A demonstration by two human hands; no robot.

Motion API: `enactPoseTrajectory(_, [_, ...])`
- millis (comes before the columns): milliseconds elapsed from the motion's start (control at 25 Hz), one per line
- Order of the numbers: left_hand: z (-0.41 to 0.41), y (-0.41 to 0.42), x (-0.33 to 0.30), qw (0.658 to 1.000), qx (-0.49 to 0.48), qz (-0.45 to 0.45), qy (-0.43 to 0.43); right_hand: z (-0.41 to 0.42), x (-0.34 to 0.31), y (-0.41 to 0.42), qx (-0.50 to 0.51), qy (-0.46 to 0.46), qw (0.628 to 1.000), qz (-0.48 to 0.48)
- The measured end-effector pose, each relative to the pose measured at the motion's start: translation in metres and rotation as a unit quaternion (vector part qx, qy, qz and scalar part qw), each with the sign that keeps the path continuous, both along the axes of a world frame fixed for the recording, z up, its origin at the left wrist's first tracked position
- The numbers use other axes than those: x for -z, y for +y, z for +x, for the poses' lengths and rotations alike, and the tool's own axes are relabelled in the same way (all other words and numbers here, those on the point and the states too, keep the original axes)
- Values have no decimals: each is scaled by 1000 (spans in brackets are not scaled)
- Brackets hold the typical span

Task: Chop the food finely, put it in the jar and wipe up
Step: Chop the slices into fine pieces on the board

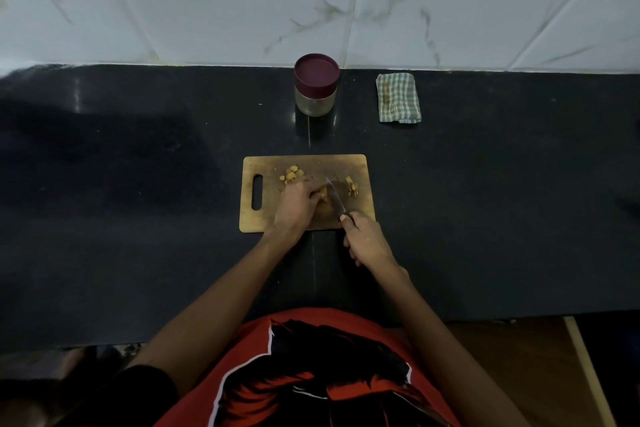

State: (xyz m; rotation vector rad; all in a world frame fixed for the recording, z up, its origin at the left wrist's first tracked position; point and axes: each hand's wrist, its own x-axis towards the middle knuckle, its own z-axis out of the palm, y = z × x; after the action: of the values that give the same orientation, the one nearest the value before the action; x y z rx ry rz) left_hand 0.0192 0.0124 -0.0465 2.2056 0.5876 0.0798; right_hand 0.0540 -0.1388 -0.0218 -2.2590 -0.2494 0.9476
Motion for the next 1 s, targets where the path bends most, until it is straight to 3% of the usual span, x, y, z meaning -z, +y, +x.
enactPoseTrajectory(400, [-2, -1, 1, 998, 20, 60, -15, 0, 7, 5, -9, -14, 1000, -8])
enactPoseTrajectory(1000, [-2, -2, 3, 998, 8, 64, -17, -1, 9, 7, -20, -17, 999, -35])
